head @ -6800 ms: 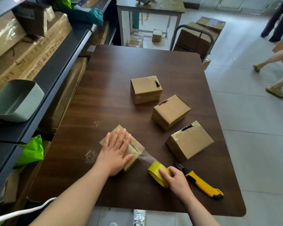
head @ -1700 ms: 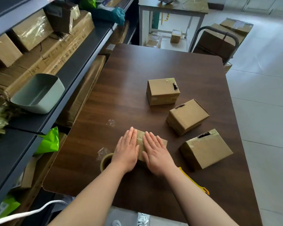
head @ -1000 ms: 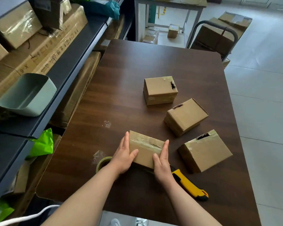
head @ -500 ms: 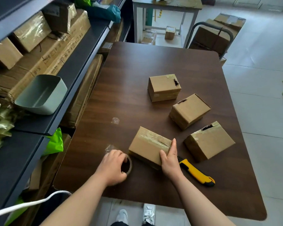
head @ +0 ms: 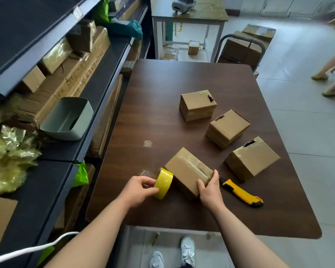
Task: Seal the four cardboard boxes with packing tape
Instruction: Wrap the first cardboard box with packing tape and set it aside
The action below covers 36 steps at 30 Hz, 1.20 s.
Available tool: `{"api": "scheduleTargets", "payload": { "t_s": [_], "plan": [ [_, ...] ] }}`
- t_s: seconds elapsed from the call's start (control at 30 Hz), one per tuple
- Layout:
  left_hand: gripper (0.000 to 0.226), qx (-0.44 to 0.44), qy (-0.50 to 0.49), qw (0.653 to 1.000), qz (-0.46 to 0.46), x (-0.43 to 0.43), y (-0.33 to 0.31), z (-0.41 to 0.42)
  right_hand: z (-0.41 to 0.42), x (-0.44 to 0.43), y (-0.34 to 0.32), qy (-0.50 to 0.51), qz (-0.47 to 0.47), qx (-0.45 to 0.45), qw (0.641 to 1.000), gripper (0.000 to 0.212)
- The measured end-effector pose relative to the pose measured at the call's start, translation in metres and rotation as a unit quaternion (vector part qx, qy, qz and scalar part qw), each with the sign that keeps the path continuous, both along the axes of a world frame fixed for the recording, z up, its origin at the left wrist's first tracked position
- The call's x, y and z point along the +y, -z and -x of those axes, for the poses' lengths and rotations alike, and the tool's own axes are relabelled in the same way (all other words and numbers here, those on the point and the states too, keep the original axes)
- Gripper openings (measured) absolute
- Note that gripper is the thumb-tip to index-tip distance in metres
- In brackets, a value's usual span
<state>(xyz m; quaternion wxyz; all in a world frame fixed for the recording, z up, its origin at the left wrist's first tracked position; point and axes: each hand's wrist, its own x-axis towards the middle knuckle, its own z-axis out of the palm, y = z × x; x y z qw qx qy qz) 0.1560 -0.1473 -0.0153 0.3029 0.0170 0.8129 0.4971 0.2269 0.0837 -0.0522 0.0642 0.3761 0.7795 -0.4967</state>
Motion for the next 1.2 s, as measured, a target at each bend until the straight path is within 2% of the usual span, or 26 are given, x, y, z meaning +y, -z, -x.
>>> {"api": "scheduleTargets", "payload": {
  "t_s": [0.1, 0.17, 0.2, 0.3, 0.37, 0.4, 0.47, 0.53, 0.63, 0.7, 0.77, 0.87, 0.97, 1.2],
  "plan": [
    [0.020, -0.029, -0.073, 0.992, -0.097, -0.002, -0.022, 0.003, 0.001, -0.004, -0.009, -0.017, -0.059, -0.019, 0.998, 0.085],
    [0.022, -0.042, -0.090, 0.984, -0.146, -0.002, -0.034, 0.005, 0.003, -0.009, -0.023, -0.033, -0.111, 0.038, 0.993, 0.080],
    [0.024, -0.050, -0.099, 0.979, -0.170, -0.001, -0.039, 0.006, 0.004, -0.012, -0.033, -0.043, -0.103, 0.083, 0.990, 0.072],
    [0.026, -0.069, -0.112, 0.965, -0.226, 0.009, -0.052, 0.004, 0.007, -0.025, -0.070, -0.087, 0.056, 0.169, 0.980, 0.039],
    [0.025, -0.061, -0.090, 0.962, -0.250, 0.018, -0.060, 0.000, 0.007, -0.035, -0.089, -0.118, 0.155, 0.191, 0.962, 0.031],
    [0.025, -0.053, -0.073, 0.963, -0.255, 0.022, -0.062, -0.003, 0.007, -0.038, -0.094, -0.130, 0.175, 0.201, 0.955, 0.031],
    [0.025, -0.028, -0.043, 0.969, -0.243, 0.025, -0.064, -0.005, 0.005, -0.043, -0.103, -0.134, 0.197, 0.220, 0.946, 0.027],
    [0.022, 0.001, -0.061, 0.972, -0.227, 0.025, -0.065, -0.004, 0.000, -0.043, -0.111, -0.122, 0.206, 0.229, 0.944, 0.023],
    [0.014, 0.076, -0.131, 0.969, -0.195, 0.027, -0.073, -0.003, -0.007, -0.039, -0.118, -0.118, 0.162, 0.237, 0.951, 0.021],
    [0.024, 0.111, -0.106, 0.974, -0.168, 0.030, -0.078, 0.000, -0.008, -0.037, -0.119, -0.134, 0.124, 0.237, 0.954, 0.020],
    [0.028, 0.117, -0.054, 0.983, -0.134, 0.035, -0.083, 0.000, -0.008, -0.036, -0.117, -0.152, 0.093, 0.234, 0.956, 0.026],
    [0.017, 0.125, -0.025, 0.986, -0.106, 0.041, -0.084, -0.002, -0.009, -0.033, -0.113, -0.168, 0.051, 0.223, 0.959, 0.032],
    [0.015, 0.119, -0.028, 0.987, -0.105, 0.044, -0.082, -0.003, -0.009, -0.028, -0.110, -0.175, 0.011, 0.201, 0.964, 0.027],
    [0.023, 0.136, -0.094, 0.983, -0.075, 0.053, -0.083, -0.005, -0.010, -0.023, -0.111, -0.197, -0.041, 0.179, 0.963, 0.034]
  ]
}}
